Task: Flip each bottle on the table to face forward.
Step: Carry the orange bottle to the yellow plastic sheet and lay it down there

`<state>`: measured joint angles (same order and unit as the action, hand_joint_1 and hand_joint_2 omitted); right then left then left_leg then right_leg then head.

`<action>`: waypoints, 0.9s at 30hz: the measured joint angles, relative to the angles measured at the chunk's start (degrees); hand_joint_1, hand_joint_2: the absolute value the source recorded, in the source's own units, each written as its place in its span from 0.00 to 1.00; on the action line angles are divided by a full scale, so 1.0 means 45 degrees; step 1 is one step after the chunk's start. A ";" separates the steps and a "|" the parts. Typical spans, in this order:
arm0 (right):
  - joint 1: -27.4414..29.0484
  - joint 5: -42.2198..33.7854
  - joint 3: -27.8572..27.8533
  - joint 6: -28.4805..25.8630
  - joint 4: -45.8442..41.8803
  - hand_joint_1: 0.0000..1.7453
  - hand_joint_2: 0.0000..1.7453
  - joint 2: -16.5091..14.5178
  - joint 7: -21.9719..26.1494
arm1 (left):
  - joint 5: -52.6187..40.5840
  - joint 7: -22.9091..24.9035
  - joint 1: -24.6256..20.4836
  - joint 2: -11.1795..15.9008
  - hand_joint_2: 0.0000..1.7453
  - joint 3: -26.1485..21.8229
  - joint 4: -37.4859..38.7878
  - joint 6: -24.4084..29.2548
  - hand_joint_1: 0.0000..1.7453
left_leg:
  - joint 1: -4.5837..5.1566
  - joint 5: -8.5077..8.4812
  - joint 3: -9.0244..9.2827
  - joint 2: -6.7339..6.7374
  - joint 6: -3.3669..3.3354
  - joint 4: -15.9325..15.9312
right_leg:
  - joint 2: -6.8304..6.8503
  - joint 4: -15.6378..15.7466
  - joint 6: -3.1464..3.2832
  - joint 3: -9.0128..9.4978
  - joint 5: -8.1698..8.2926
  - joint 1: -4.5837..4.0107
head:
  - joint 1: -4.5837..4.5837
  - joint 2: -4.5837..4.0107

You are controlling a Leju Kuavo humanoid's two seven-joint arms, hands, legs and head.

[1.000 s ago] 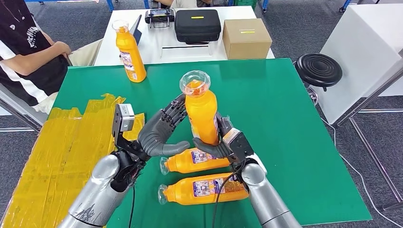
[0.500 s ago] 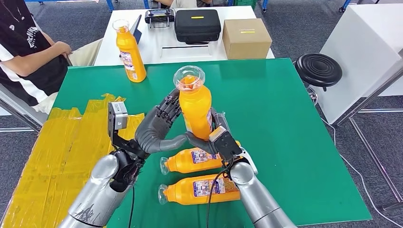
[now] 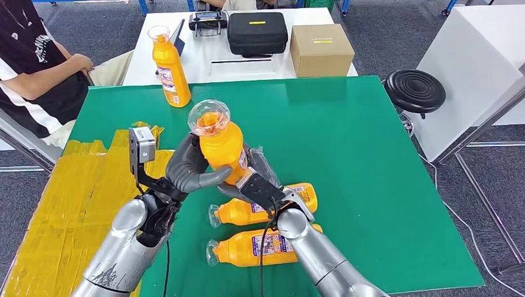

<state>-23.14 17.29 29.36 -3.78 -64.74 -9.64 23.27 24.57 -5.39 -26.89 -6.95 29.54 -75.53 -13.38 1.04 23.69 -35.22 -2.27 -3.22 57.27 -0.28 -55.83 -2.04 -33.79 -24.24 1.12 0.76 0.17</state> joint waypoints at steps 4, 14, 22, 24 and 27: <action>-0.0210 0.0044 0.0267 -0.0006 0.0361 1.00 1.00 -0.0027 -0.0044 | 0.0013 -0.0004 0.0116 0.0000 1.00 -0.0175 0.0066 0.0047 0.00 | 0.0001 0.0000 -0.0001 -0.0002 0.0000 0.0001 | 0.0000 0.0001 0.0000 0.0000 0.0000 0.0001 | 0.0001 0.0000; -0.0553 0.0074 0.0581 0.0011 0.0965 1.00 1.00 -0.0078 -0.0063 | 0.0114 -0.0078 0.0238 0.0001 1.00 -0.0383 0.0232 0.0068 0.00 | 0.0001 0.0000 0.0000 0.0003 0.0000 0.0001 | 0.0000 0.0000 0.0000 0.0000 0.0000 -0.0001 | 0.0001 0.0000; -0.0989 0.0078 0.0918 0.0015 0.1737 1.00 1.00 -0.0242 -0.0055 | 0.0183 -0.0169 0.0316 0.0005 1.00 -0.0645 0.0404 0.0101 0.00 | -0.0001 -0.0002 0.0001 0.0002 0.0003 0.0001 | 0.0000 -0.0001 0.0000 -0.0001 0.0000 -0.0001 | 0.0000 0.0000; -0.1010 0.0078 0.0940 0.0015 0.1783 1.00 1.00 -0.0247 -0.0052 | 0.0183 -0.0168 0.0328 0.0005 1.00 -0.0658 0.0407 0.0102 0.00 | 0.0000 -0.0002 0.0001 0.0002 0.0003 0.0001 | -0.0001 -0.0001 0.0000 -0.0001 0.0000 -0.0001 | 0.0001 0.0000; -0.1010 0.0078 0.0940 0.0015 0.1783 1.00 1.00 -0.0247 -0.0052 | 0.0183 -0.0168 0.0328 0.0005 1.00 -0.0658 0.0407 0.0102 0.00 | 0.0000 -0.0002 0.0001 0.0002 0.0003 0.0001 | -0.0001 -0.0001 0.0000 -0.0001 0.0000 -0.0001 | 0.0001 0.0000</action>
<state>-27.69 17.64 33.59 -3.72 -56.72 -10.75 23.04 25.40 -6.14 -25.41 -6.93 26.58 -73.70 -12.92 1.04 23.68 -35.22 -2.26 -3.21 57.27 -0.28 -55.84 -2.04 -33.80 -24.24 1.12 0.77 0.17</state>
